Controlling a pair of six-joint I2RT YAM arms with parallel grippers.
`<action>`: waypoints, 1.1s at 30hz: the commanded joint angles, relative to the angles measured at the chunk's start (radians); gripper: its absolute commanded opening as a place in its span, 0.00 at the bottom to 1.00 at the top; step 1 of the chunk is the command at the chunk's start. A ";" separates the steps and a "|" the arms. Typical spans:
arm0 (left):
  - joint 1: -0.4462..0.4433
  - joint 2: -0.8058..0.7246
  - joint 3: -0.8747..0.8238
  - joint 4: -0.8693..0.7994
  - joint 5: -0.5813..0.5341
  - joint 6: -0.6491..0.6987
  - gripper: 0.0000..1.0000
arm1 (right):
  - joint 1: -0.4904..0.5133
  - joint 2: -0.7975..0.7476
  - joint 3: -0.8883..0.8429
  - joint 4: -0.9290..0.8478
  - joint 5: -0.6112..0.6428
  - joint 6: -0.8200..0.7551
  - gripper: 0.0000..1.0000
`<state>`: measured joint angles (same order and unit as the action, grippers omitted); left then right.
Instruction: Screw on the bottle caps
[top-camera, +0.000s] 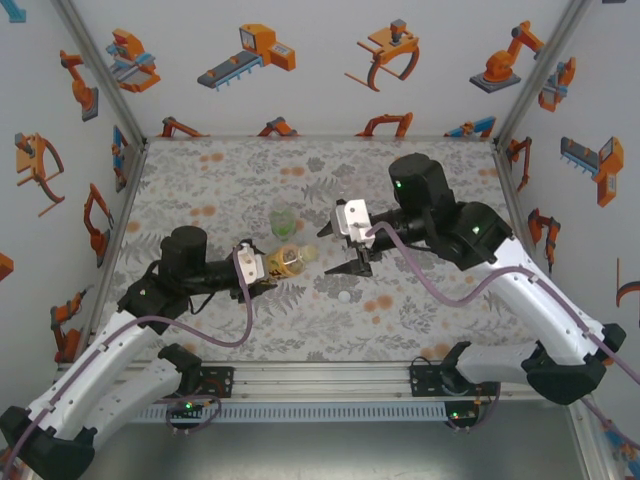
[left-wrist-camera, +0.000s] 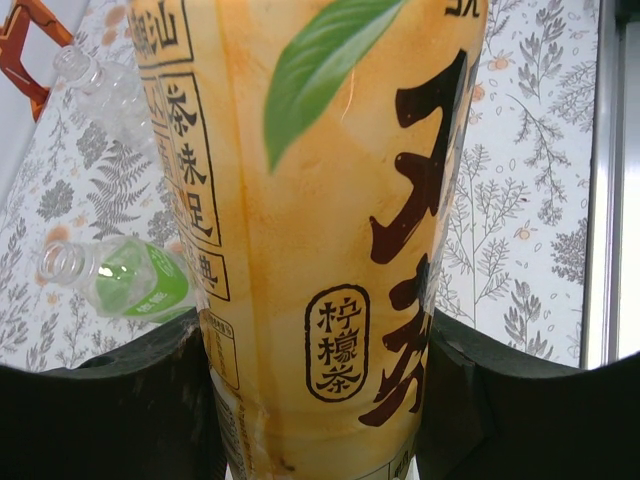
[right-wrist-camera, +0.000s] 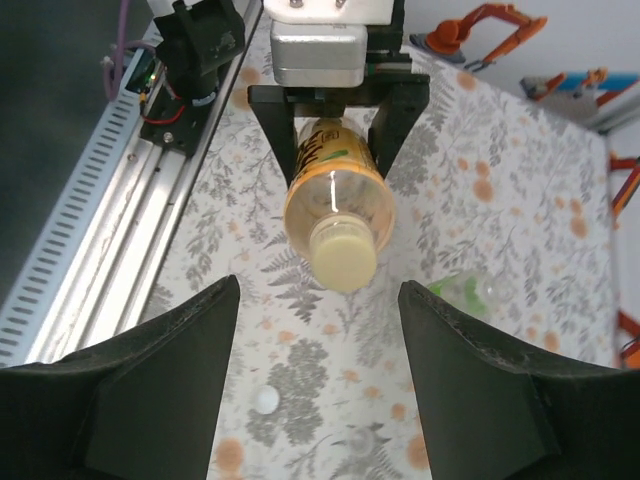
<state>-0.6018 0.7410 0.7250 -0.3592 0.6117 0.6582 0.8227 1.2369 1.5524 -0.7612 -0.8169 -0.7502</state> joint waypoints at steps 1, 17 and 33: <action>-0.005 0.001 -0.002 0.005 0.044 0.006 0.00 | 0.008 0.028 0.040 -0.007 -0.044 -0.137 0.59; -0.007 0.015 0.008 -0.007 0.035 0.005 0.00 | 0.036 0.102 0.051 -0.043 -0.043 -0.123 0.47; -0.006 0.013 0.009 -0.007 0.035 0.005 0.00 | 0.049 0.116 0.051 -0.048 0.020 -0.105 0.34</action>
<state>-0.6025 0.7582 0.7250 -0.3744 0.6231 0.6582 0.8608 1.3510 1.5875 -0.7963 -0.7933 -0.8570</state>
